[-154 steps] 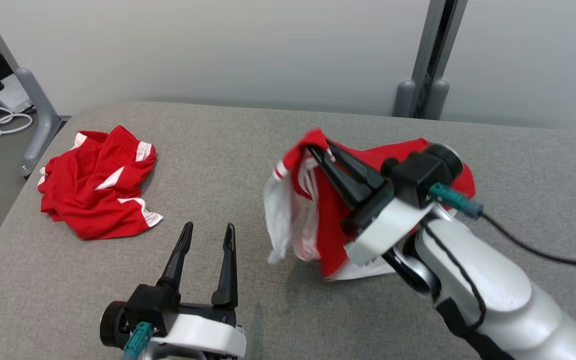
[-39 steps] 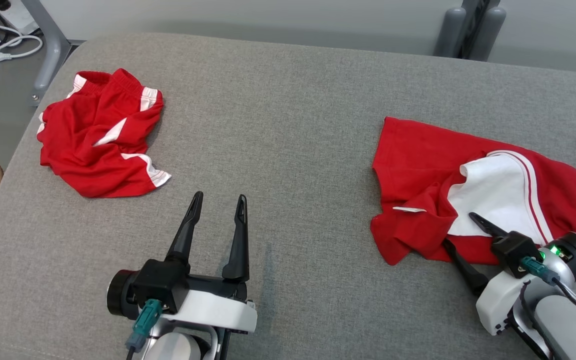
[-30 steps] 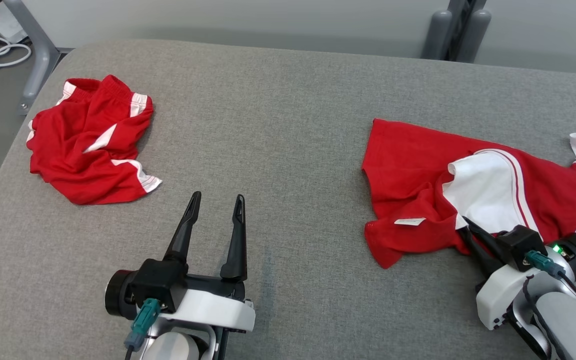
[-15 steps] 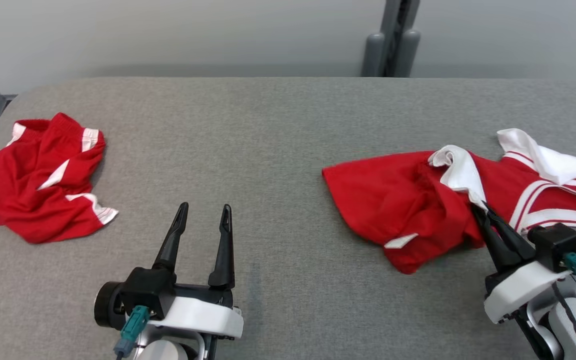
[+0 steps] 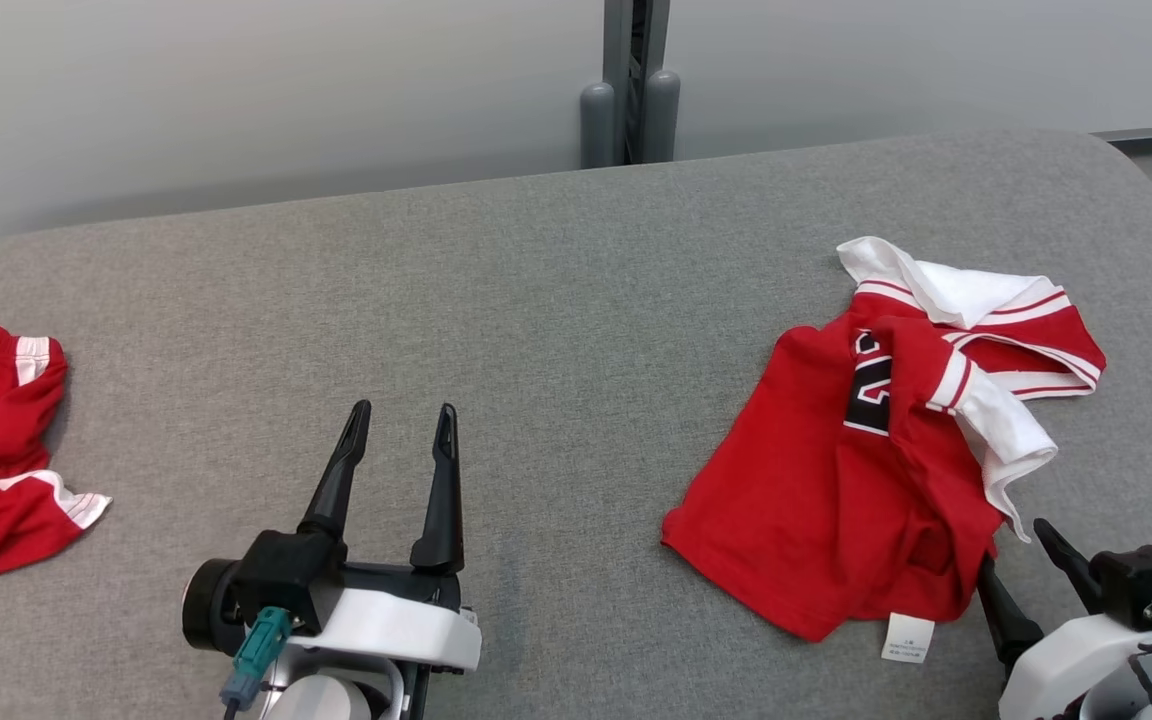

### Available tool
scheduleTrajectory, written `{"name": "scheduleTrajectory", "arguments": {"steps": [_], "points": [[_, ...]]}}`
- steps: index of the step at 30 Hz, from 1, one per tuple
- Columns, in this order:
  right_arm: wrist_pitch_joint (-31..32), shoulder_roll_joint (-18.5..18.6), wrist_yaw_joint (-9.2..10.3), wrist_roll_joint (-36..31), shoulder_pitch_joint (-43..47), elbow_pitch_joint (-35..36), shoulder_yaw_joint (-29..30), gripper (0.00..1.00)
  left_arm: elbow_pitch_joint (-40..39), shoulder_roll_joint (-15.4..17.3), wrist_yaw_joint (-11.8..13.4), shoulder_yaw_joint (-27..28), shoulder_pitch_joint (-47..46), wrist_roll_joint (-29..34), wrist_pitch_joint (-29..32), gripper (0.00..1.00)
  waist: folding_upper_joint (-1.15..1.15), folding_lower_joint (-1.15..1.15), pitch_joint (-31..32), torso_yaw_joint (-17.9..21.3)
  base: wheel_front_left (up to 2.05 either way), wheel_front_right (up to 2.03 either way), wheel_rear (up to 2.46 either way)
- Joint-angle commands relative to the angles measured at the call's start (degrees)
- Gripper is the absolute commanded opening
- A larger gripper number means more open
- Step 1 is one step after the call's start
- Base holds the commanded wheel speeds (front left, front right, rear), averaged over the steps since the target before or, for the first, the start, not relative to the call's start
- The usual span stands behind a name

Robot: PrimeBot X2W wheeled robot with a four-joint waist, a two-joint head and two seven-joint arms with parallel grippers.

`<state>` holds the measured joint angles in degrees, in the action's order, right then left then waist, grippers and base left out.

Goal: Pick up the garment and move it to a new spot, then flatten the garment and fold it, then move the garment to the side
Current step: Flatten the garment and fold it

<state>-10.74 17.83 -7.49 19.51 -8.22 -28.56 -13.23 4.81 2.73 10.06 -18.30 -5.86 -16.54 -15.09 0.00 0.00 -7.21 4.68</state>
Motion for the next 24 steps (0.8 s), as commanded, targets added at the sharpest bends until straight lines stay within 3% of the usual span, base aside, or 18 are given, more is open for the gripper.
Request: {"name": "scheduleTrajectory", "arguments": {"steps": [1,8,19,24], "points": [[0.3,-0.5,-0.01,-0.7,-0.5,-0.7,0.5,1.0,0.3,0.3,-0.3,0.3,-0.8,0.4,0.0,1.0,0.0,0.0,-0.4,0.8,0.0,0.0,0.0],[-2.5,-1.6,-0.01,0.3,-2.3,3.0,1.4,1.0,0.7,0.3,-0.5,0.4,-1.1,0.5,0.0,1.0,0.0,0.0,-0.4,1.2,0.0,0.0,0.0],[-4.5,-0.9,-0.01,0.0,-2.8,18.2,-0.3,1.0,0.7,0.3,-0.6,0.6,0.1,0.2,0.0,1.0,0.0,0.0,1.3,-0.1,0.0,0.0,0.0],[-4.6,-1.4,-0.01,-0.6,-2.7,19.6,-2.2,1.0,0.6,0.3,-0.7,0.6,0.5,0.3,0.0,1.0,0.0,0.0,1.9,-0.8,0.0,0.0,0.0]]}}
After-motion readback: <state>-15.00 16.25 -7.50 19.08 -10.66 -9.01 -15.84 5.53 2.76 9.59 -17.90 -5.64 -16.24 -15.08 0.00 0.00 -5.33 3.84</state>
